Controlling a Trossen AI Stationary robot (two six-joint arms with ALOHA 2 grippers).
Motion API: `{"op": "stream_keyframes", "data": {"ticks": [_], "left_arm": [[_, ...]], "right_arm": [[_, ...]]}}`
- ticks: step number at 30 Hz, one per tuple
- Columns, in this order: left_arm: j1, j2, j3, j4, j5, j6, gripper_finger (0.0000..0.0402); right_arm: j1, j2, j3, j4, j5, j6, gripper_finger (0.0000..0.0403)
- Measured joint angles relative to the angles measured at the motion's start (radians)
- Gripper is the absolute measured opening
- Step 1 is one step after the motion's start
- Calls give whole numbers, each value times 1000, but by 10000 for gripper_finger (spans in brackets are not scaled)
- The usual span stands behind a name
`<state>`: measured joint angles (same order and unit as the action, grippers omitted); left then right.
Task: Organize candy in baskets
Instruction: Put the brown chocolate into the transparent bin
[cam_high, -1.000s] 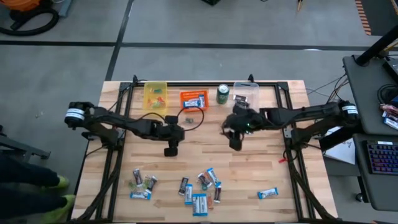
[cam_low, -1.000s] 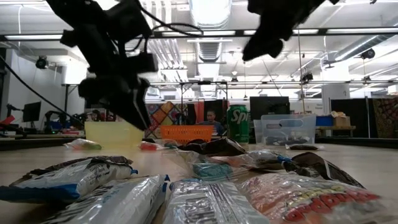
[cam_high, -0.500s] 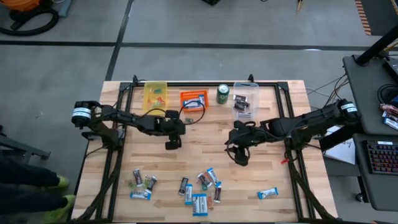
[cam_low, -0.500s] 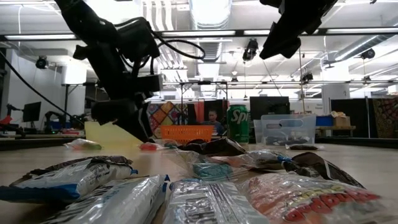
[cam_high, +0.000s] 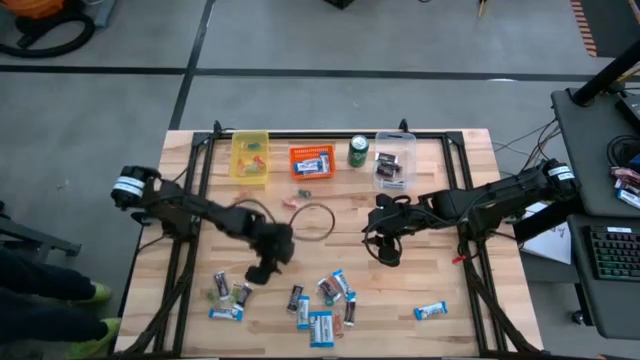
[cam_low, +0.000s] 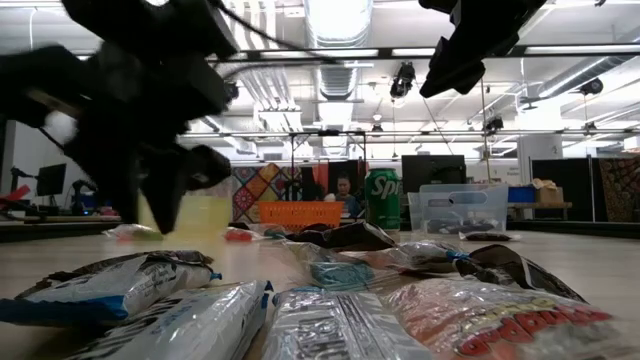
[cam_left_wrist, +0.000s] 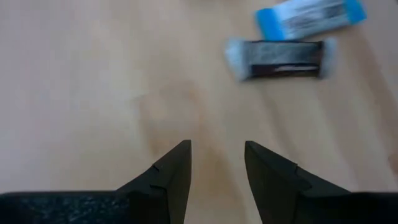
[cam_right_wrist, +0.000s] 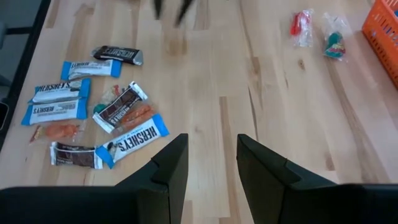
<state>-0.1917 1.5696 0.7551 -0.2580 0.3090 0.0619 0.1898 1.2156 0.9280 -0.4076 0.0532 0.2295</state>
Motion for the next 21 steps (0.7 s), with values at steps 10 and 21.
{"op": "stream_keyframes", "data": {"ticks": [10,21], "left_arm": [[-117,0,0,51,-88,-715,140],[-243,0,62,35,-272,-1383,125]], "right_arm": [[0,0,0,-7,0,6,123],[0,0,0,-11,0,-48,123]]}}
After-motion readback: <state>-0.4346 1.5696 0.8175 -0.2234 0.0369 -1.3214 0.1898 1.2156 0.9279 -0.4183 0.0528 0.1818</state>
